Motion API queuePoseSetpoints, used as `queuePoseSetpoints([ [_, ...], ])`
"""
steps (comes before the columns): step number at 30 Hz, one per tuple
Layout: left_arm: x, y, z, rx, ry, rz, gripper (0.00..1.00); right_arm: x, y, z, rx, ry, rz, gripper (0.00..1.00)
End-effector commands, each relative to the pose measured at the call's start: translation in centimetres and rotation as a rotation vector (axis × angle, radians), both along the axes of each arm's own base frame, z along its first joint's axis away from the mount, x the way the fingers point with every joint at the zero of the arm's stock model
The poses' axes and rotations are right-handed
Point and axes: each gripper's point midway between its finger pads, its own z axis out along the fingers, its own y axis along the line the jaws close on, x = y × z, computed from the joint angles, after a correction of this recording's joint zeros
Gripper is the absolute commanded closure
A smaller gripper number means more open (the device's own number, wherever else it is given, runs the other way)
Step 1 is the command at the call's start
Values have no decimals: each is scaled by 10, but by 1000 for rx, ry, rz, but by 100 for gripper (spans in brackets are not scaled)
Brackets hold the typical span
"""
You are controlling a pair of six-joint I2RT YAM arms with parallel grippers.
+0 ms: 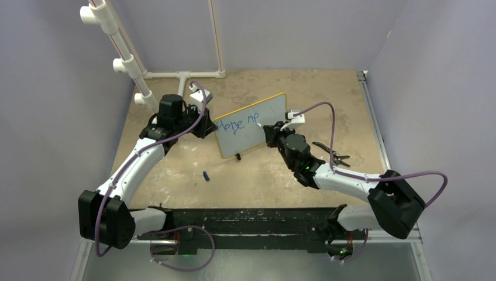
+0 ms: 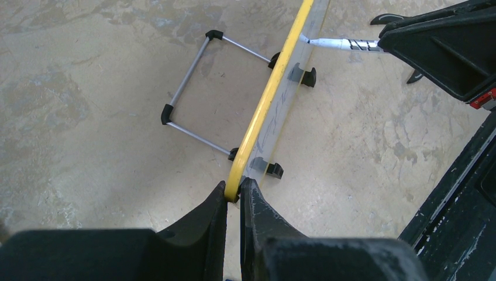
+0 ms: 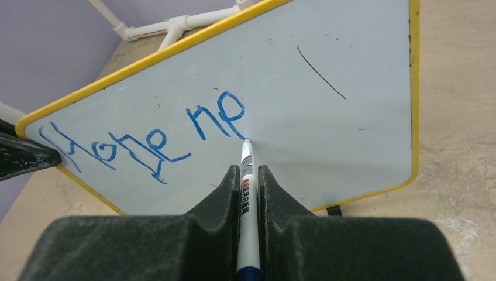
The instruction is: Write a sentence on the whiteboard
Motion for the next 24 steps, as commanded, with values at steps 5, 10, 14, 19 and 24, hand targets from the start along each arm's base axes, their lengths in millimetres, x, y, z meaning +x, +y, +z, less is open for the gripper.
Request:
queuePoseSetpoints([
  [5,5,5,8,22,-59,8,100,5,-12,20,21,-37,-63,100],
  [10,5,5,8,21,-57,8,100,3,-18,34,36,-70,-80,100],
  [14,5,5,7,21,-56,8,100,0,-21,47,56,-102,-79,100],
  [19,5,5,7,22,-57,8,100,3,-17,55,46,-126,-65,100],
  [24,5,5,7,22,-54,8,100,10,-16,61,17,-146,-84,100],
])
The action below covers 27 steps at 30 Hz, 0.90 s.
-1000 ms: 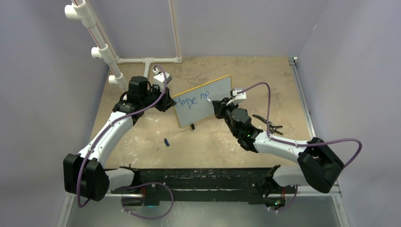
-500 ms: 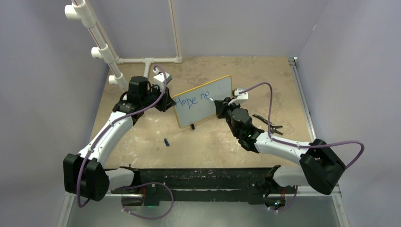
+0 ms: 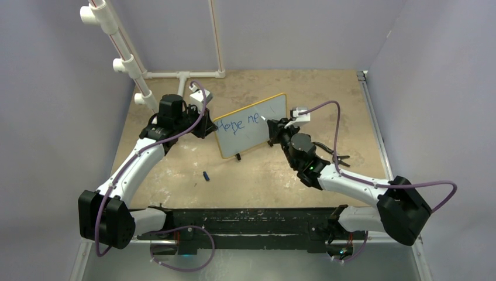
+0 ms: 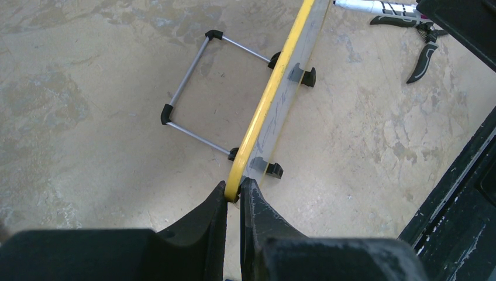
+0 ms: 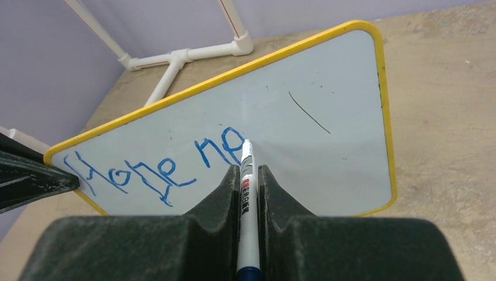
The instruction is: Write a sentence on the whiteboard
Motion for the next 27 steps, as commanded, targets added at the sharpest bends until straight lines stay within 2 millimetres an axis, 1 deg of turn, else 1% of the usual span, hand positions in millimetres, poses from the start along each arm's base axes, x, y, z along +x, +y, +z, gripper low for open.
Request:
queuePoseSetpoints([
  [1,5,5,6,23,-53,8,100,11,-2,31,7,-76,-42,100],
  [6,5,4,6,21,-53,8,100,14,2,36,5,-86,-31,100],
  [14,5,4,7,21,-55,6,100,17,3,26,-8,-64,-42,100],
  [19,5,4,7,20,-55,7,100,17,2,13,-20,-28,-49,100],
  [27,5,4,7,20,-55,7,100,12,-3,-17,-44,42,-58,100],
])
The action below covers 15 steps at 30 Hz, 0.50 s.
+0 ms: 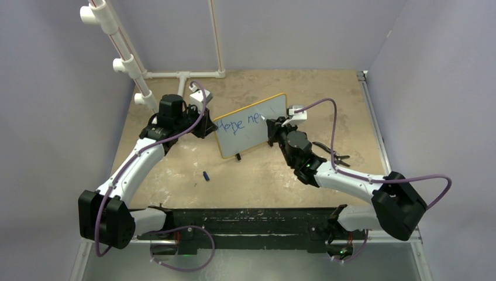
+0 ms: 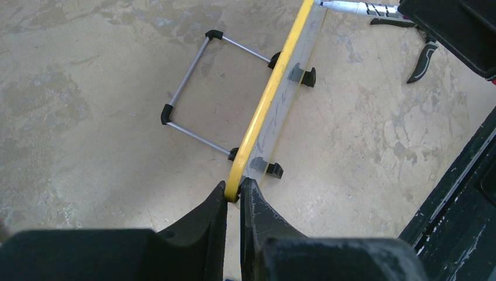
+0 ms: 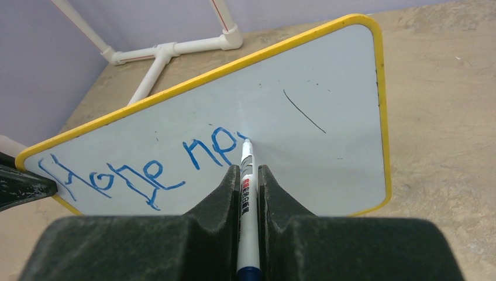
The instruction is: Write a sentence on the whiteboard
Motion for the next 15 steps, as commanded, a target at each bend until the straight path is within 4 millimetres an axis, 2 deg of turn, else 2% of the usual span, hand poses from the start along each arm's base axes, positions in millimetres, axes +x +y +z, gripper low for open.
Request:
queuePoseSetpoints([
  [1,5,4,7,20,-54,6,100,1,-6,-12,1,31,-32,100],
  [15,5,4,7,21,-54,7,100,2,-6,-27,-3,73,-44,100],
])
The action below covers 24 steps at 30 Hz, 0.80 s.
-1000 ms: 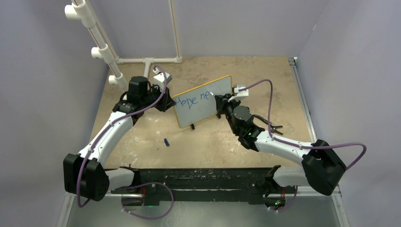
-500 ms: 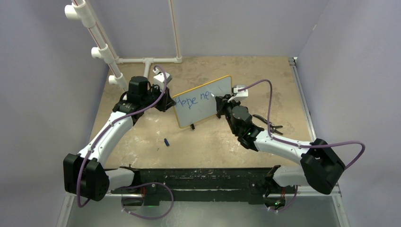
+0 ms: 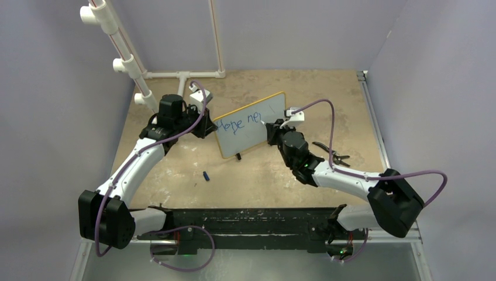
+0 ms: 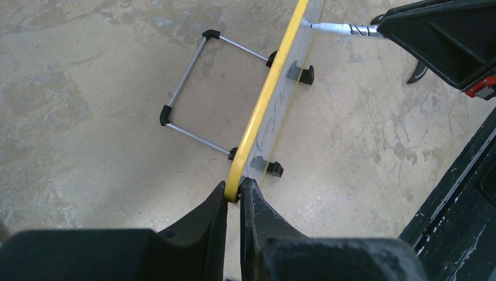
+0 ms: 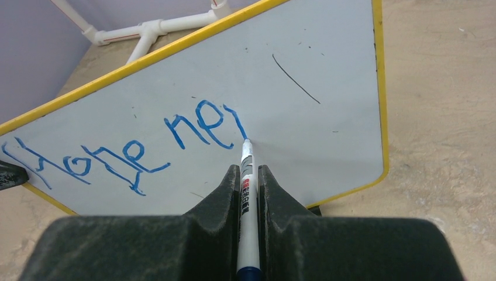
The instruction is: Write a sentence on the whiteboard
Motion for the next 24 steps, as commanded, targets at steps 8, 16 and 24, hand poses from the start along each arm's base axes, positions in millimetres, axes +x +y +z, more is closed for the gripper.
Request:
queuePoseSetpoints([
  [8,5,4,7,21,-55,6,100,5,-9,19,31,-41,-55,100],
  [16,4,4,7,20,-54,6,100,12,-8,42,33,-94,-66,100],
  [24,4,4,7,20,-54,5,100,16,-7,58,35,-132,-73,100],
])
